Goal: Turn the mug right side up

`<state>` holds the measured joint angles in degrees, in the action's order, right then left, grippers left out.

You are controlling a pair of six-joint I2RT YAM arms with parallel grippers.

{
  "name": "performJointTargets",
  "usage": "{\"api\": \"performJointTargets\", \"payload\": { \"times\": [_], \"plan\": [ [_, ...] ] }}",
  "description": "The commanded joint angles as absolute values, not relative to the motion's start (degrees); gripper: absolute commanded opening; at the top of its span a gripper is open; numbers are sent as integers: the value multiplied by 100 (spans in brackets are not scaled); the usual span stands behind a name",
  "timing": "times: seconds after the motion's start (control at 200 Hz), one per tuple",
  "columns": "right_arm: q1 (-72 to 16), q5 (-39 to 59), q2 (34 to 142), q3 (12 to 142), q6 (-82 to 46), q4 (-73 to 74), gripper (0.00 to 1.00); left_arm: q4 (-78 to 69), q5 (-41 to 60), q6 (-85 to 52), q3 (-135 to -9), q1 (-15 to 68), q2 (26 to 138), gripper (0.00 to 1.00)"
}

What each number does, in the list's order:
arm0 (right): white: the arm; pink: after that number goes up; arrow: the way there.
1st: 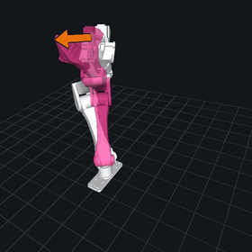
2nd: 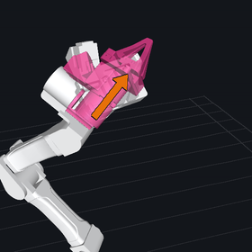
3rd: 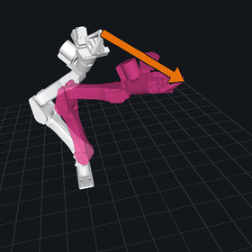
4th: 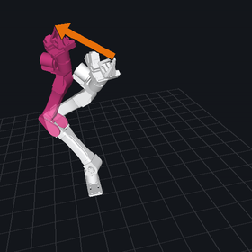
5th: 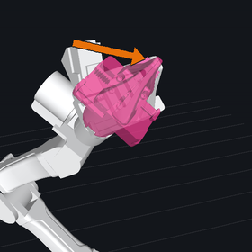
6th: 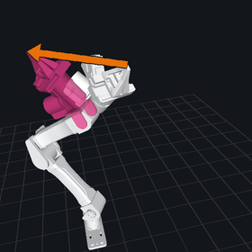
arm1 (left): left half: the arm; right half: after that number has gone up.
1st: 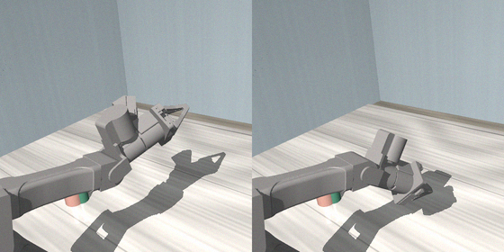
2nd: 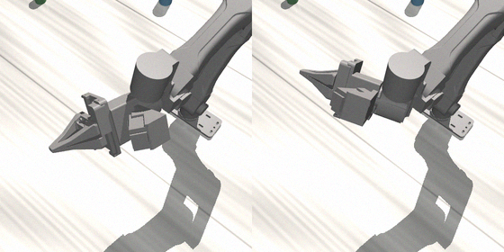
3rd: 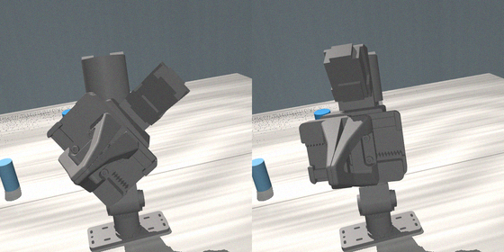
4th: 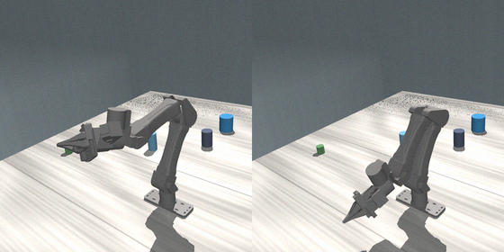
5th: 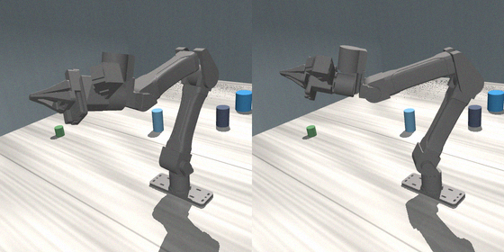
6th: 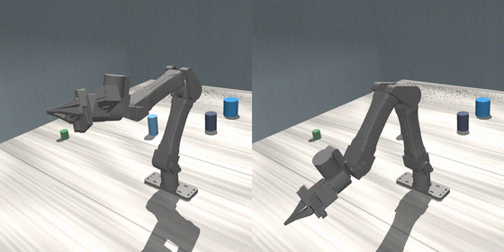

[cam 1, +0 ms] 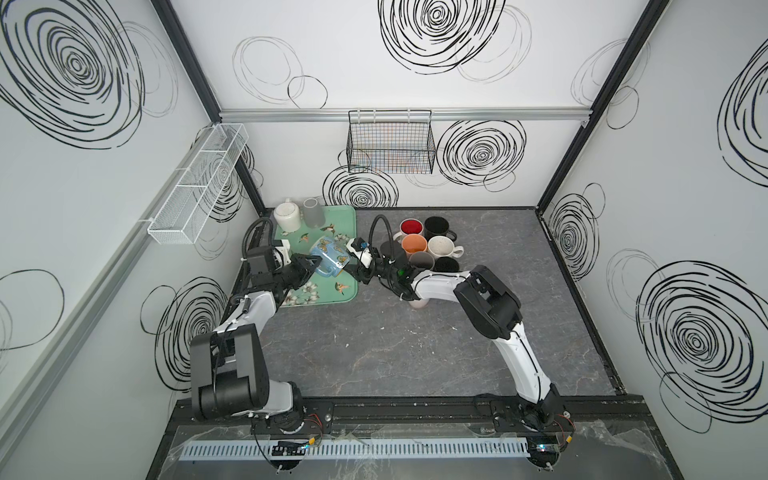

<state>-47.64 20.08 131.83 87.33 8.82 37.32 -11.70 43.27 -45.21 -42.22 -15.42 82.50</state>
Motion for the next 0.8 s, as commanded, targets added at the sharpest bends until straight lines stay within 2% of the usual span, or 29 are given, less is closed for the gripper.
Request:
{"api": "performJointTargets", "payload": {
  "times": [0.0,0.195,0.39,0.58,0.791],
  "plan": [
    [-4887,2295,12786,8848,834,3449,58,-2543,3862,-4334,-4262,-1521,8200,0],
    [-4877,2154,12487,8589,450,2953,57,-2398,2829,-3501,-4324,-1300,8036,0],
    [-4819,1956,12222,8679,-200,2156,55,-2131,1162,-2182,-4254,-496,7825,0],
    [-4712,1969,12082,8905,-1010,1503,51,-2906,-137,-1856,-3697,334,7738,0],
    [-4676,2009,11998,8624,-1797,1528,50,-3565,-912,-1719,-3263,1040,7909,0]
  ]
}}
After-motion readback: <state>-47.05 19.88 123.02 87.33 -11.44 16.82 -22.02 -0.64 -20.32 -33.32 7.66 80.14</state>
